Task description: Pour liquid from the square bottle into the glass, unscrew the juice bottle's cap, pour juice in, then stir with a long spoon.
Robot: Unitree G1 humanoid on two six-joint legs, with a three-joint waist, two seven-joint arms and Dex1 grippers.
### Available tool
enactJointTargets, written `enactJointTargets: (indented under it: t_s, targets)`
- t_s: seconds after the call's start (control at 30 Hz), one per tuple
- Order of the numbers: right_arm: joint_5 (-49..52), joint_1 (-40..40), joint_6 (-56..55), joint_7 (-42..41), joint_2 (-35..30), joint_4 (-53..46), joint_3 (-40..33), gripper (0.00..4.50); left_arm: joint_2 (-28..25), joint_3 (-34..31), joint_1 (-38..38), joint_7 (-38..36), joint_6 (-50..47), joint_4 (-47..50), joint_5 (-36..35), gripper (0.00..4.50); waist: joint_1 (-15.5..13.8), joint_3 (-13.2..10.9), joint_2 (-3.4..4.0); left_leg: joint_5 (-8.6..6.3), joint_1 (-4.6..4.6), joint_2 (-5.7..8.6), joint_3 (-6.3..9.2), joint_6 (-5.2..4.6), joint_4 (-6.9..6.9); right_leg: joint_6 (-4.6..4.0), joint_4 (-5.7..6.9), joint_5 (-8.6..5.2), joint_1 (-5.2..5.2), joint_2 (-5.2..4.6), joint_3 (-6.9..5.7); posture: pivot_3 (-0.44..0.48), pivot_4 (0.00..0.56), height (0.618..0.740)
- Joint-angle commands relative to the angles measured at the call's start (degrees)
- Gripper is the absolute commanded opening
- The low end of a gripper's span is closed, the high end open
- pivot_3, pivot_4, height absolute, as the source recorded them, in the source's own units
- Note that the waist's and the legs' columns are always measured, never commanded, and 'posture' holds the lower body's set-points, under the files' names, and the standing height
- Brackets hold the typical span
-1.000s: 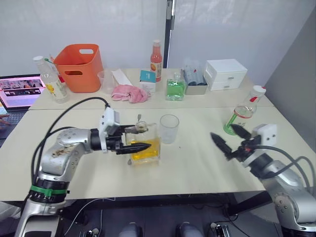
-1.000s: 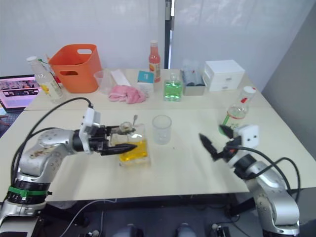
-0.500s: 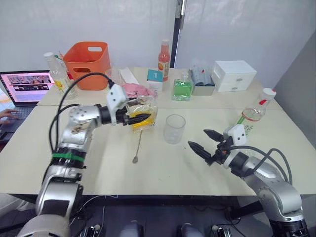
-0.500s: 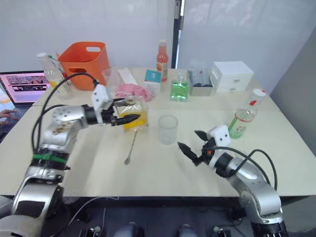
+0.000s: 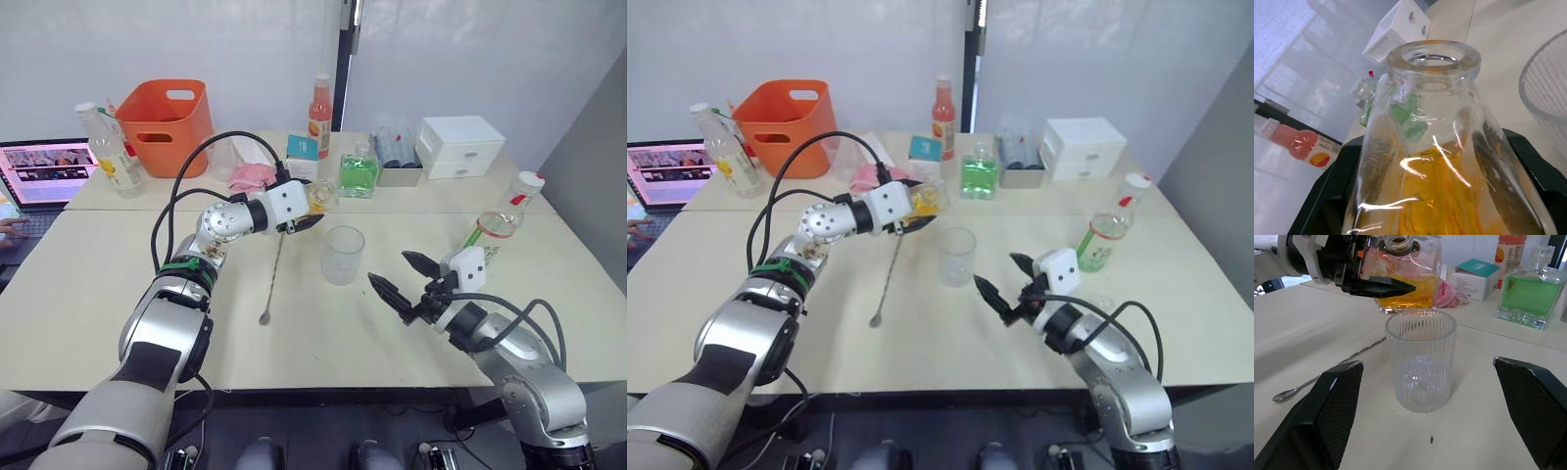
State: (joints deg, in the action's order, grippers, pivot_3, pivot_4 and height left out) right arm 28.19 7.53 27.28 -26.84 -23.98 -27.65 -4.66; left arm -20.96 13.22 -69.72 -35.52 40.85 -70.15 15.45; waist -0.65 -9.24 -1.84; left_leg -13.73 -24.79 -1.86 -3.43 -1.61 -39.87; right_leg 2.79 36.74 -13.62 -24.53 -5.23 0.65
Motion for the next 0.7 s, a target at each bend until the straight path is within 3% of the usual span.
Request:
enactJointTargets:
  t_s: [0.03,0.47,0.7]
  targets:
    - [-0.01,-0.35,-1.13,0.75,0.48,-3.09,-0.33,4.5,-0.33,1.61,-4.28,7.61,5.08,0.71,4.1,2.82,-0.05,0.0,0.0,0.0,0.0,0.0,0.0,0.0,0.0,0.0,0.0,0.0,0.0,0.0,0.0,0.0,0.15,0.715]
    - [-0.01,-1.74,-0.5,3.16,2.12,-5.54,0.7,4.5,-0.02,9.33,-6.92,26.15,9.18,-1.35,17.53,2.82,-0.05,0.0,-0.01,0.0,-0.03,0.0,0.01,0.0,-0.01,0.01,0.01,0.0,0.0,-0.01,-0.05,0.0,0.15,0.715]
    - [0.06,-1.74,-0.48,3.76,2.34,-5.71,0.83,4.5,-0.05,11.14,-7.51,30.6,9.69,-2.12,20.71,2.82,-0.04,0.0,-0.01,0.0,-0.03,0.0,0.0,0.01,-0.01,0.01,0.02,0.0,-0.01,0.0,-0.06,0.0,0.15,0.715]
